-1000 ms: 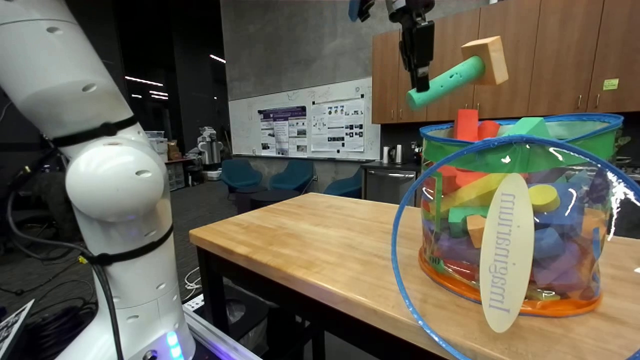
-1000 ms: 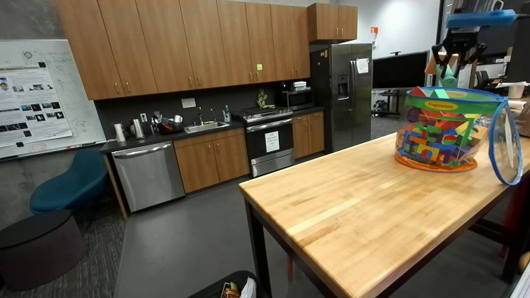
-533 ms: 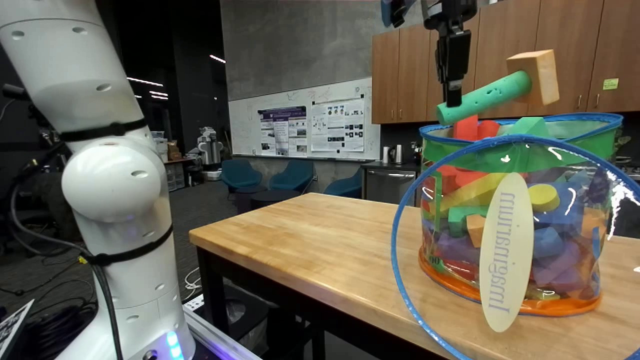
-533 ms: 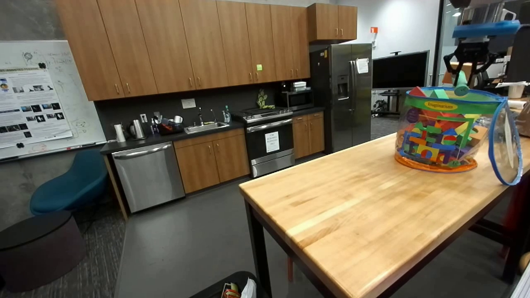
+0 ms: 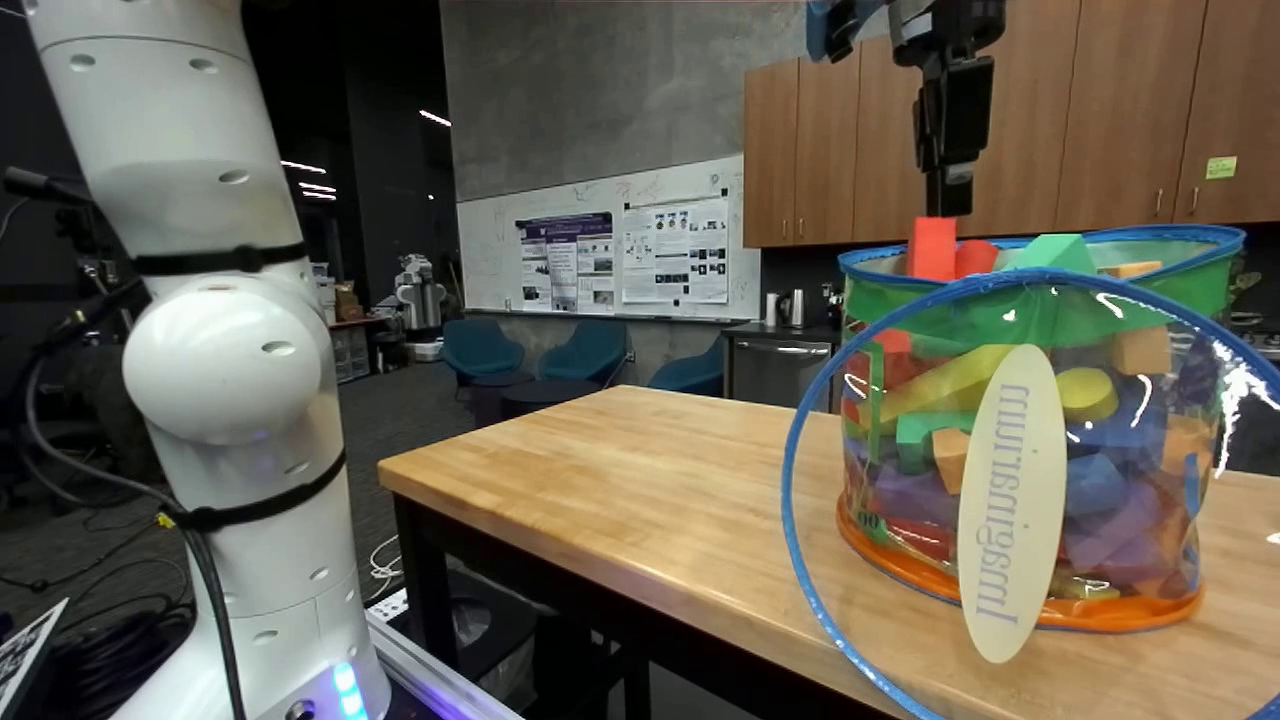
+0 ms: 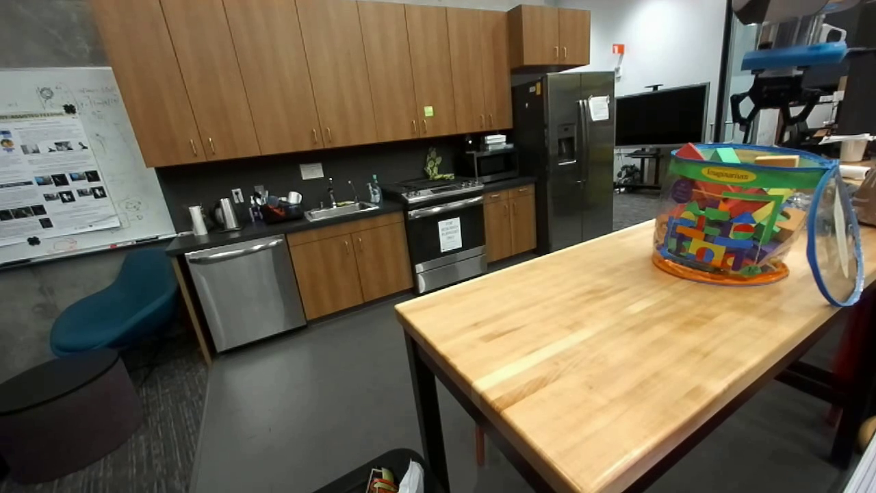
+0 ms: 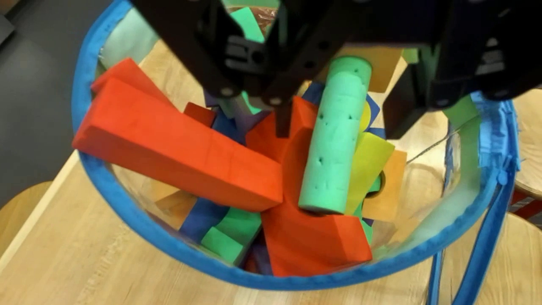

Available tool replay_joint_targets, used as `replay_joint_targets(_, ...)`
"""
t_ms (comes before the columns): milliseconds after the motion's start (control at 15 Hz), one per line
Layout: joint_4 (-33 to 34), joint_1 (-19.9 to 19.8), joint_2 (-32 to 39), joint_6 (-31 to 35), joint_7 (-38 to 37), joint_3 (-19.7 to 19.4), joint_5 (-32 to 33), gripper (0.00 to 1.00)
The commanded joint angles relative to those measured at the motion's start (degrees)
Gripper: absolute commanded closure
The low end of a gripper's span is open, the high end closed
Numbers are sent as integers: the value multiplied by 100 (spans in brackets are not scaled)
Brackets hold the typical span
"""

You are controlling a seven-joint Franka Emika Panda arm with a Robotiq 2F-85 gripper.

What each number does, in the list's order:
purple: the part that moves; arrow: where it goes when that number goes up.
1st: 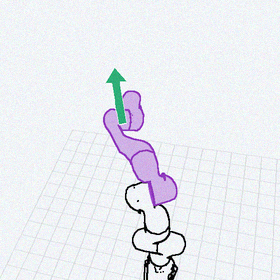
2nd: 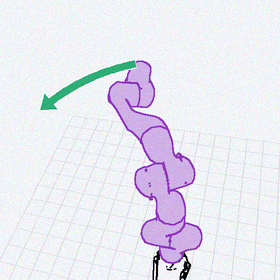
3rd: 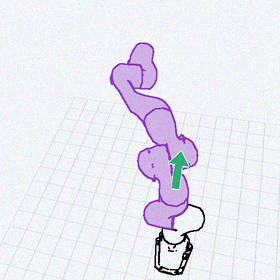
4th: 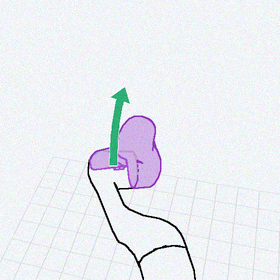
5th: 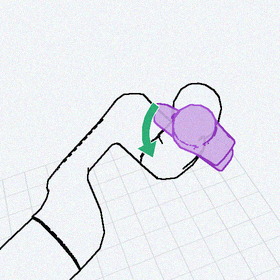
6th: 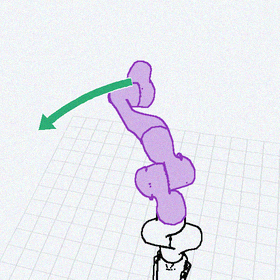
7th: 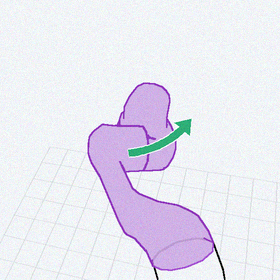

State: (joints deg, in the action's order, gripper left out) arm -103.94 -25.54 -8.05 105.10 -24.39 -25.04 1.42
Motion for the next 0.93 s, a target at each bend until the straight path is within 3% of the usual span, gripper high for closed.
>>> replay_joint_targets(0, 255, 63, 1, -232, -48, 105, -27, 10)
replay_joint_targets(200, 304, 174, -94, -311, 11, 237, -34, 0)
replay_joint_targets(867, 311, 721, -298, -538, 159, 860, 6, 0)
